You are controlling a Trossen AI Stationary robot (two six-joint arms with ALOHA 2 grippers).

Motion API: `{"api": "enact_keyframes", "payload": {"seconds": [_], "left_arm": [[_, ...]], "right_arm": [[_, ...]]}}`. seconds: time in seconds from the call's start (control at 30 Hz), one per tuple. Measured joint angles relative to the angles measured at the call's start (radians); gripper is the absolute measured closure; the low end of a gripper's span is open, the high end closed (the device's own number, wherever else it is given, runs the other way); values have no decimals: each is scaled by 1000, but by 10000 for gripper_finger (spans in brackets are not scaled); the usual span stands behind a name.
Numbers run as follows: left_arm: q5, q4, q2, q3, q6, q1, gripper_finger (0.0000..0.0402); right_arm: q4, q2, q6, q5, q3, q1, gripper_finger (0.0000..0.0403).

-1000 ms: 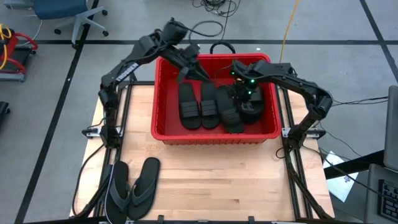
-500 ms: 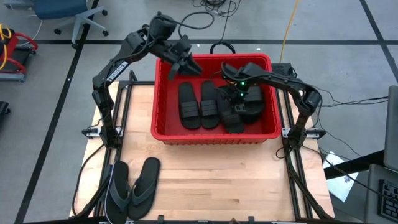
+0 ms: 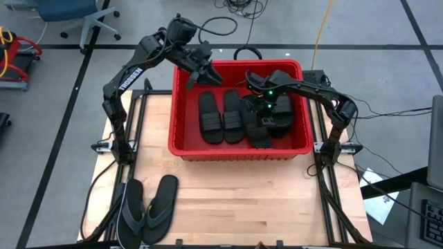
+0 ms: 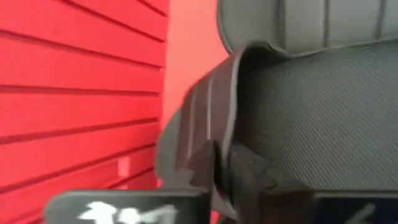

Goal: Pick and place slides into bin
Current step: Put the black slide into the red bin

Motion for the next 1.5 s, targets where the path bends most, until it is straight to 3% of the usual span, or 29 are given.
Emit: {"api": "enact_keyframes", "payload": {"seconds": [0.2, 1.03, 1.27, 1.5], "left_arm": [[-7, 0, 0, 0, -13, 0, 282], [-8, -2, 0, 0, -36, 0, 282], [-8, -2, 0, 0, -32, 0, 282], [-2, -6, 0, 0, -29, 0, 282]], "right_arm": [[30, -4, 76, 36, 0, -18, 396], [-10, -6, 51, 71, 0, -216, 399], [17, -13, 71, 87, 0, -216, 332], [73, -104, 81, 109, 0, -208, 259]]}}
